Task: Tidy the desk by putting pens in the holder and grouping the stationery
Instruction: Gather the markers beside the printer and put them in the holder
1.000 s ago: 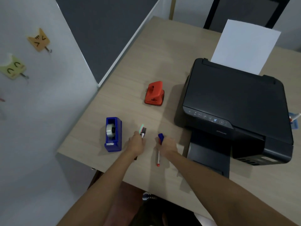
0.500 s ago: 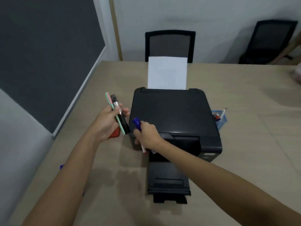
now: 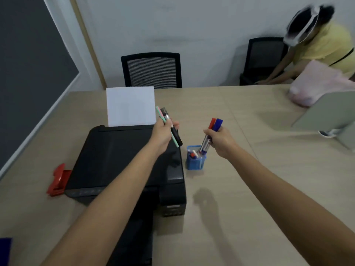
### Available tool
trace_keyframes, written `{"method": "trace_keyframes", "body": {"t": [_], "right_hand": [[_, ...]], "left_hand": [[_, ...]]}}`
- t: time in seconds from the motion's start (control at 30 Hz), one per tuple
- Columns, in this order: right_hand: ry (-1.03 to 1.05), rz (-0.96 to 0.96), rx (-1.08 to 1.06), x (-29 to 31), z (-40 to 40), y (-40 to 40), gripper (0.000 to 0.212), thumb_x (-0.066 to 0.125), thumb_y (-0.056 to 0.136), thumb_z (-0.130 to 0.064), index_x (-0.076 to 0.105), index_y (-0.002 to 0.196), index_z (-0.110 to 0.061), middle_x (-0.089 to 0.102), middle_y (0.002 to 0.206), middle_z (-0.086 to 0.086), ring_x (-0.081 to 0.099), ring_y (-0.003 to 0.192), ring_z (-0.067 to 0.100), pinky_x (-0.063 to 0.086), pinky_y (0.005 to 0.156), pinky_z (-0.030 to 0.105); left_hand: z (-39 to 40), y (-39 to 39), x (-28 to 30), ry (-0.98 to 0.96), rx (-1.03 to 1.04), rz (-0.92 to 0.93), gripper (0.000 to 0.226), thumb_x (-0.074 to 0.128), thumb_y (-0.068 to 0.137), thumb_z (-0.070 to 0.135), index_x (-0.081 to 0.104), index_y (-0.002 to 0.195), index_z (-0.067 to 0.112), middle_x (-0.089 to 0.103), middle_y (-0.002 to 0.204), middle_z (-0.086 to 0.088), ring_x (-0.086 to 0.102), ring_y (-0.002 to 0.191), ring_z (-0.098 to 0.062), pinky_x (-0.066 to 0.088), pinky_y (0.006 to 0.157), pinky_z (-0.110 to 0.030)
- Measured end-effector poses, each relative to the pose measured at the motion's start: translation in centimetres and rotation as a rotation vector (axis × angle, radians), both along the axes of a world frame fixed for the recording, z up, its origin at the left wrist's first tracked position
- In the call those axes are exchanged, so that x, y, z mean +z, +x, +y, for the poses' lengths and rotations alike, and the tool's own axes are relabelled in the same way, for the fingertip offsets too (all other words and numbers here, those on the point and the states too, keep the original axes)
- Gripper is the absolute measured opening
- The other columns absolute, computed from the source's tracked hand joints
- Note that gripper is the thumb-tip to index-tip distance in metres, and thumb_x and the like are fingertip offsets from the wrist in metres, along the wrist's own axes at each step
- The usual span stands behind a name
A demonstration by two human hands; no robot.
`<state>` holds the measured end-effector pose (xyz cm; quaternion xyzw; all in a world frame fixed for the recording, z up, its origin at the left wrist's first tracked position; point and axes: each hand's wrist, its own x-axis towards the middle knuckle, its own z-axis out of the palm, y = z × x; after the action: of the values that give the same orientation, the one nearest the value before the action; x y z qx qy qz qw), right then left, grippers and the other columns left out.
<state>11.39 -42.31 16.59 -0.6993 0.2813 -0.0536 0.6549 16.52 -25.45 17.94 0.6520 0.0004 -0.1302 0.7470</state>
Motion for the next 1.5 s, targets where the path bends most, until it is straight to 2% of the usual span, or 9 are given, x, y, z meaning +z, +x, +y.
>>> {"method": "trace_keyframes", "body": {"t": [0.2, 0.4, 0.57, 0.7, 0.8, 1.07, 1.23, 1.33, 1.5], "right_hand": [[0.17, 0.043, -0.149, -6.0, -4.7, 1.2, 0.023, 0.068, 0.082, -0.01, 0.051, 0.067, -0.015, 0.05, 0.065, 0.004, 0.047, 0.06, 0.015, 0.04, 0.059, 0.029], [0.115, 0.057, -0.154, -10.5, -5.0, 3.6, 0.015, 0.071, 0.078, -0.019, 0.065, 0.083, -0.007, 0.065, 0.078, 0.012, 0.06, 0.073, 0.023, 0.051, 0.074, 0.042], [0.0, 0.082, -0.058, -13.0, -4.7, 3.4, 0.017, 0.07, 0.08, -0.022, 0.068, 0.09, -0.008, 0.071, 0.083, 0.009, 0.065, 0.074, 0.021, 0.053, 0.071, 0.035], [-0.112, 0.109, 0.036, -14.5, -4.6, 3.4, 0.028, 0.069, 0.08, -0.032, 0.067, 0.085, -0.005, 0.072, 0.083, 0.016, 0.068, 0.077, 0.029, 0.056, 0.075, 0.046], [-0.145, 0.12, 0.106, -14.3, -4.6, 3.3, 0.027, 0.068, 0.084, -0.026, 0.06, 0.07, -0.004, 0.065, 0.075, 0.012, 0.06, 0.067, 0.024, 0.048, 0.065, 0.035], [-0.076, 0.148, 0.186, -15.0, -4.6, 1.9, 0.019, 0.061, 0.087, -0.016, 0.06, 0.106, -0.012, 0.066, 0.096, 0.008, 0.062, 0.092, 0.027, 0.052, 0.087, 0.043], [-0.022, 0.202, 0.2, -14.9, -5.0, 0.9, 0.039, 0.059, 0.082, 0.001, 0.051, 0.116, -0.018, 0.065, 0.104, 0.009, 0.062, 0.087, 0.018, 0.048, 0.062, 0.022], [0.008, 0.248, 0.173, -14.9, -5.3, 0.6, 0.045, 0.057, 0.081, 0.002, 0.048, 0.123, -0.013, 0.065, 0.112, 0.011, 0.062, 0.088, 0.017, 0.044, 0.058, 0.021], [-0.014, 0.292, 0.177, -15.1, -5.4, 0.2, 0.045, 0.054, 0.082, 0.003, 0.052, 0.125, -0.01, 0.068, 0.114, 0.01, 0.063, 0.094, 0.022, 0.045, 0.059, 0.02]], "left_hand": [[-7.4, 3.2, -5.7, 0.262, 0.016, -0.017, 0.013, 0.033, 0.102, 0.017, 0.046, 0.107, 0.017, 0.063, 0.109, -0.005, 0.058, 0.118, -0.028, 0.042, 0.109, -0.048], [-11.0, 5.1, -8.8, 0.402, -0.057, -0.02, 0.033, 0.031, 0.103, 0.012, 0.041, 0.132, 0.001, 0.061, 0.128, -0.017, 0.053, 0.125, -0.026, 0.037, 0.105, -0.032], [-11.9, 5.9, -11.2, 0.479, -0.207, 0.066, 0.041, 0.034, 0.103, 0.014, 0.035, 0.144, 0.005, 0.054, 0.14, -0.009, 0.046, 0.135, -0.019, 0.03, 0.116, -0.033], [-11.8, 6.3, -11.8, 0.547, -0.266, 0.083, 0.035, 0.039, 0.101, 0.006, 0.044, 0.136, 0.001, 0.056, 0.13, -0.009, 0.052, 0.122, -0.015, 0.035, 0.103, -0.025], [-11.5, 6.9, -12.4, 0.673, -0.338, 0.044, 0.033, 0.045, 0.099, 0.007, 0.049, 0.131, 0.004, 0.06, 0.132, -0.011, 0.054, 0.125, -0.019, 0.037, 0.112, -0.034], [-11.3, 6.3, -13.0, 0.957, -0.423, 0.032, 0.009, 0.052, 0.093, 0.006, 0.06, 0.098, 0.008, 0.066, 0.109, -0.015, 0.06, 0.1, -0.028, 0.048, 0.087, -0.036], [-11.6, 5.8, -12.2, 0.682, -0.432, 0.404, 0.023, 0.052, 0.084, -0.011, 0.057, 0.087, 0.011, 0.056, 0.096, -0.015, 0.055, 0.095, -0.031, 0.05, 0.079, -0.039], [-11.7, 5.7, -11.3, 0.453, -0.351, 0.608, 0.01, 0.058, 0.088, 0.015, 0.06, 0.097, 0.012, 0.059, 0.104, -0.013, 0.059, 0.104, -0.032, 0.053, 0.085, -0.042], [-12.0, 5.1, -10.9, 0.357, -0.262, 0.674, 0.051, 0.037, 0.096, 0.045, 0.049, 0.132, 0.011, 0.054, 0.096, -0.009, 0.059, 0.083, -0.025, 0.049, 0.081, -0.037]]}}
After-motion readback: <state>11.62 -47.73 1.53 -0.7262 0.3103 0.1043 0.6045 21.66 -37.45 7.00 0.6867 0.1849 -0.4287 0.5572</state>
